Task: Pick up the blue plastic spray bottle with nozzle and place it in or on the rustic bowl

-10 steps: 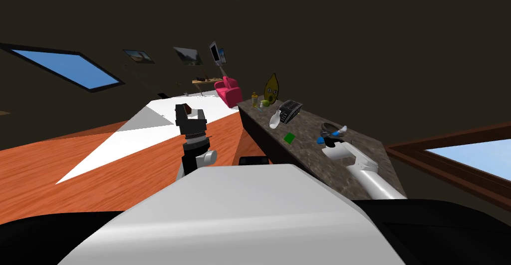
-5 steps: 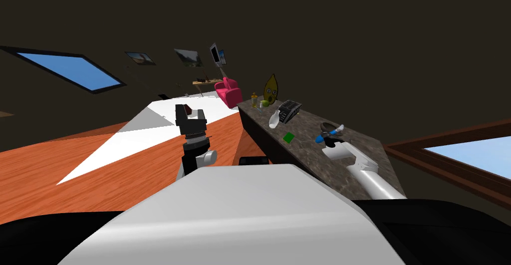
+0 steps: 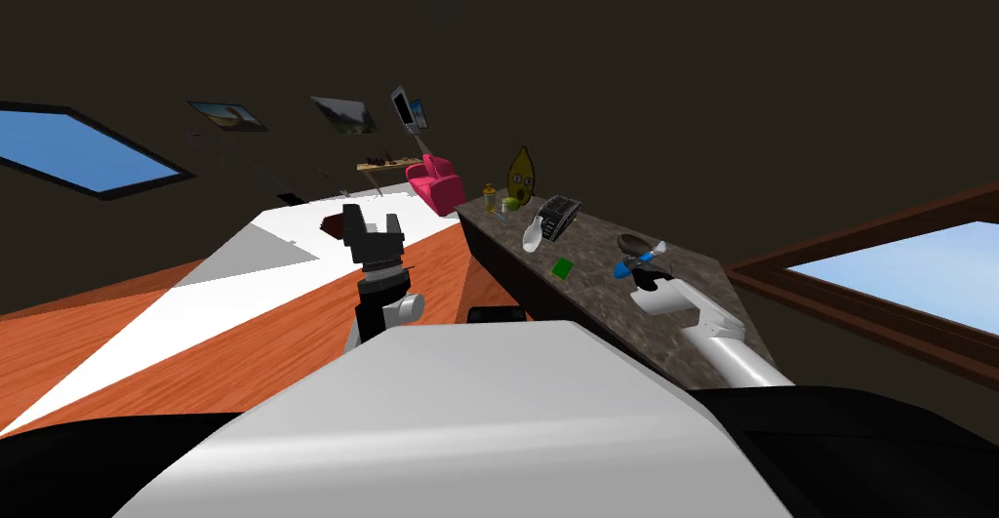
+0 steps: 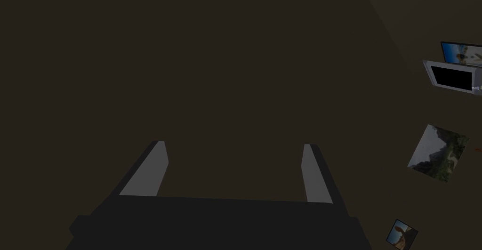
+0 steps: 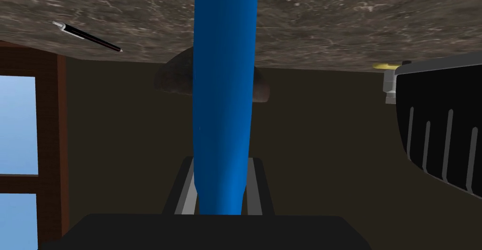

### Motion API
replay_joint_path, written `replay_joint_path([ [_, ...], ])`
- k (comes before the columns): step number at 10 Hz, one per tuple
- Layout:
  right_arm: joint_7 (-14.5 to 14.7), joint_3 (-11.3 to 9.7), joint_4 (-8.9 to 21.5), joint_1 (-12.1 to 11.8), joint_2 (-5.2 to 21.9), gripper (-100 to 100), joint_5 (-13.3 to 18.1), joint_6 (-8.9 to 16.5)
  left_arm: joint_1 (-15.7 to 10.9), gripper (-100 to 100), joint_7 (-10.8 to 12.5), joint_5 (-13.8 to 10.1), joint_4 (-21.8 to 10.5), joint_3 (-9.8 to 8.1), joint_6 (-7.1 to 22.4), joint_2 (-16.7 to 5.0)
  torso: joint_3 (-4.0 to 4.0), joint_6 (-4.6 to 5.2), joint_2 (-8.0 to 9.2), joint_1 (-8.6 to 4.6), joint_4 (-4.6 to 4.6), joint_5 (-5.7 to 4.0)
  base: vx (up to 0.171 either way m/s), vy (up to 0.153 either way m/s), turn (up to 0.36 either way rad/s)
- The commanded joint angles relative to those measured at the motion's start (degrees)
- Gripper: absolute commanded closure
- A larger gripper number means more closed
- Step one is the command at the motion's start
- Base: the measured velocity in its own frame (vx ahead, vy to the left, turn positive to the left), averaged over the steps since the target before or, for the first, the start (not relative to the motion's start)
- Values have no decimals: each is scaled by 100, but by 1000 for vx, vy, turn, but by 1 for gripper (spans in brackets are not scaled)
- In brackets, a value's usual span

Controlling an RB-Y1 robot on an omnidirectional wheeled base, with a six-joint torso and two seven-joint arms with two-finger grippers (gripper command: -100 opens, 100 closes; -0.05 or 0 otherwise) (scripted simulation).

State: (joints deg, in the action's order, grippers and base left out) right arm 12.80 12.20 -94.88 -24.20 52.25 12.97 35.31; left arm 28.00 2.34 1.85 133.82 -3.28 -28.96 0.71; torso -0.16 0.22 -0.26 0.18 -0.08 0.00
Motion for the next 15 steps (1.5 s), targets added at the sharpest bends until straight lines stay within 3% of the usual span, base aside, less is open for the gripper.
replay_joint_path([
  [1, 0, 0, 0, 0, 0, 100, 0, 0, 0, 0, 0, 0, 0, 0, 0, 0, 0, 0, 0, 0, 0, 0, 41, 28, -53],
  [2, 0, 0, -9, -9, 3, 0, -5, -17, -1, 0, 0, 0, 0, 0, 0, 0, 5, -9, 10, -15, 1, -4, 6, 7, 10],
  [3, -123, 5, -22, -8, 177, 100, -82, 76, -2, 0, 0, 0, 0, 0, 0, 0, 10, -7, 20, -24, 3, -6, -28, 12, 59],
  [7, -419, 60, 30, 3, 648, 100, -350, 328, -3, 0, 0, 0, -1, 0, 1, -1, 33, -9, 55, -30, 15, -2, -67, -6, 103],
  [9, -602, 149, 144, 13, 1026, 100, -619, 548, -3, 0, 0, 0, -1, 0, 1, -1, 35, -12, 57, -40, 17, -2, -87, -30, 215],
  [12, -717, 331, 378, 16, 1480, 100, -1023, 849, -4, 0, 0, 0, -1, 0, 1, -1, 44, -14, 71, -46, 21, -4, -117, -55, 269],
  [15, -704, 472, 560, 9, 1713, 100, -1281, 1032, -2, 0, 0, 0, -1, -1, 1, -2, 43, -3, 69, -65, 21, -7, -95, -82, 202],
])
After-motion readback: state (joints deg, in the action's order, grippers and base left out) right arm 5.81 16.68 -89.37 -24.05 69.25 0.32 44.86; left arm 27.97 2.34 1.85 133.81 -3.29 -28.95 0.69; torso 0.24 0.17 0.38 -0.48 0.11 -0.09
